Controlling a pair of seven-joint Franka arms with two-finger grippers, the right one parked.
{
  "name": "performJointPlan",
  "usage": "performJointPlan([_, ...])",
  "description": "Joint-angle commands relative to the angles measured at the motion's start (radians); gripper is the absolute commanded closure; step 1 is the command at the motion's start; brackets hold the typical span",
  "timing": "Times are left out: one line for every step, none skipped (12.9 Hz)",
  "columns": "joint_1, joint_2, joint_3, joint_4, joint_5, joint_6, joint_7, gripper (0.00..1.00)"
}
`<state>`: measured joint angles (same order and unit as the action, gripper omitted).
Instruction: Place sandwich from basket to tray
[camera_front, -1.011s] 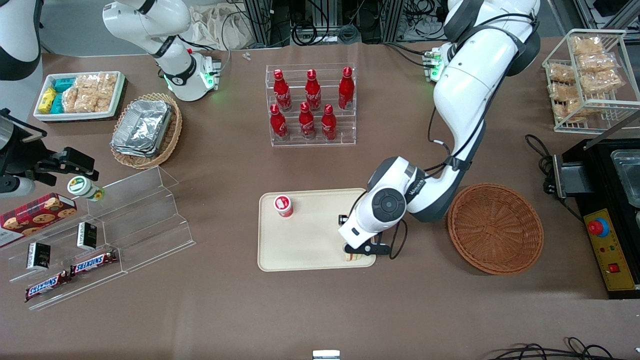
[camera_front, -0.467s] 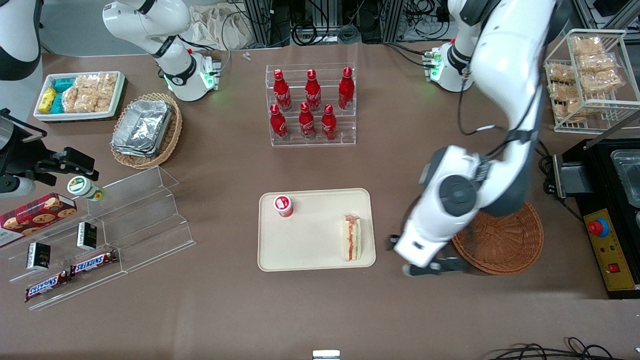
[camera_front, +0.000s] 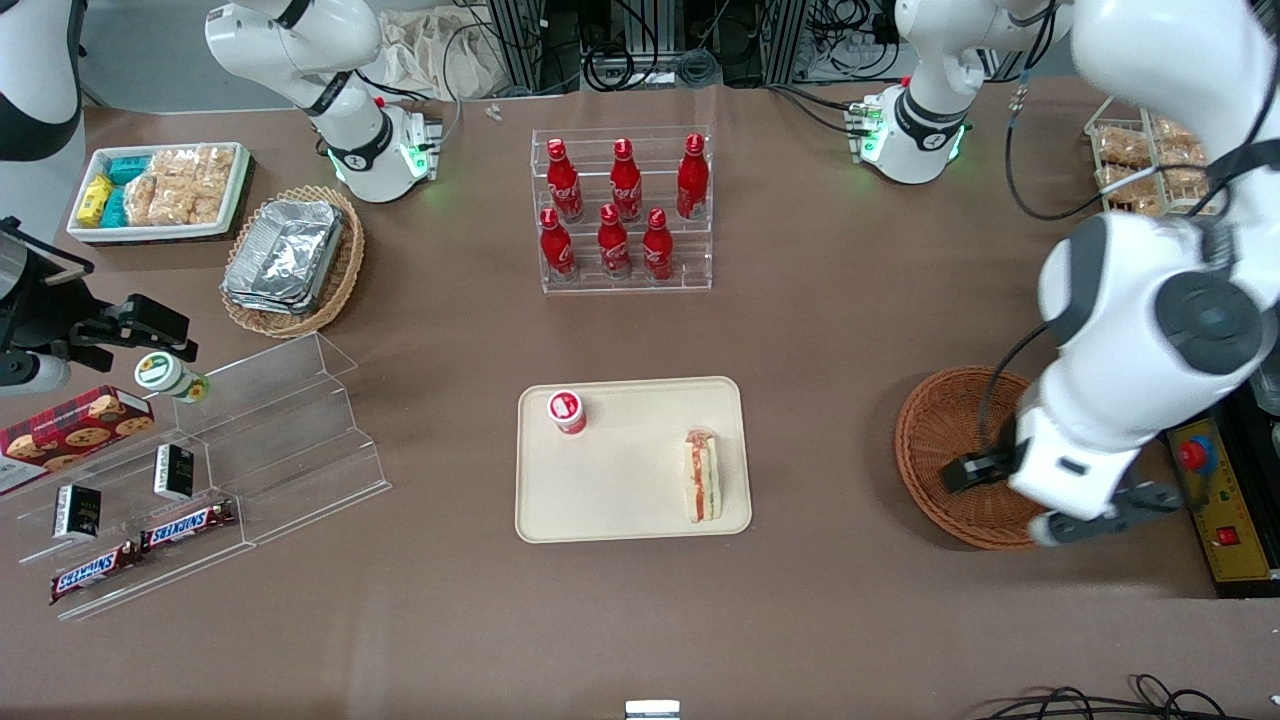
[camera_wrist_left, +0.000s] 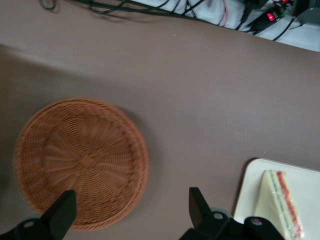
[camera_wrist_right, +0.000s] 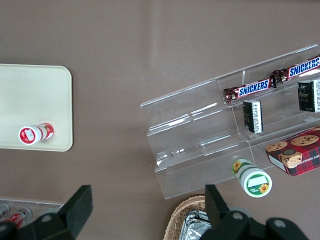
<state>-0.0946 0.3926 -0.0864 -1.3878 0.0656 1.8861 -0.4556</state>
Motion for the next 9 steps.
performJointPlan([0.097, -0.196, -0.010, -0.228, -0.062, 0.018, 0.116, 0.00])
performJointPlan([0.119, -0.234, -0.010, -0.268, -0.064, 0.018, 0.142, 0.00])
performJointPlan([0.131, -0.268, -0.009, -0.299, -0.064, 0.015, 0.164, 0.00])
performJointPlan([0.147, -0.290, -0.007, -0.321, -0.064, 0.010, 0.199, 0.00])
performJointPlan([0.157, -0.297, -0.006, -0.324, -0.064, -0.004, 0.245, 0.00])
performJointPlan([0.176, -0.296, -0.006, -0.318, -0.067, -0.039, 0.276, 0.00])
performJointPlan([0.191, -0.293, -0.006, -0.306, -0.067, -0.068, 0.285, 0.00])
performJointPlan([0.196, -0.285, -0.004, -0.281, -0.067, -0.090, 0.287, 0.00])
performJointPlan([0.202, -0.270, -0.006, -0.249, -0.064, -0.100, 0.288, 0.00])
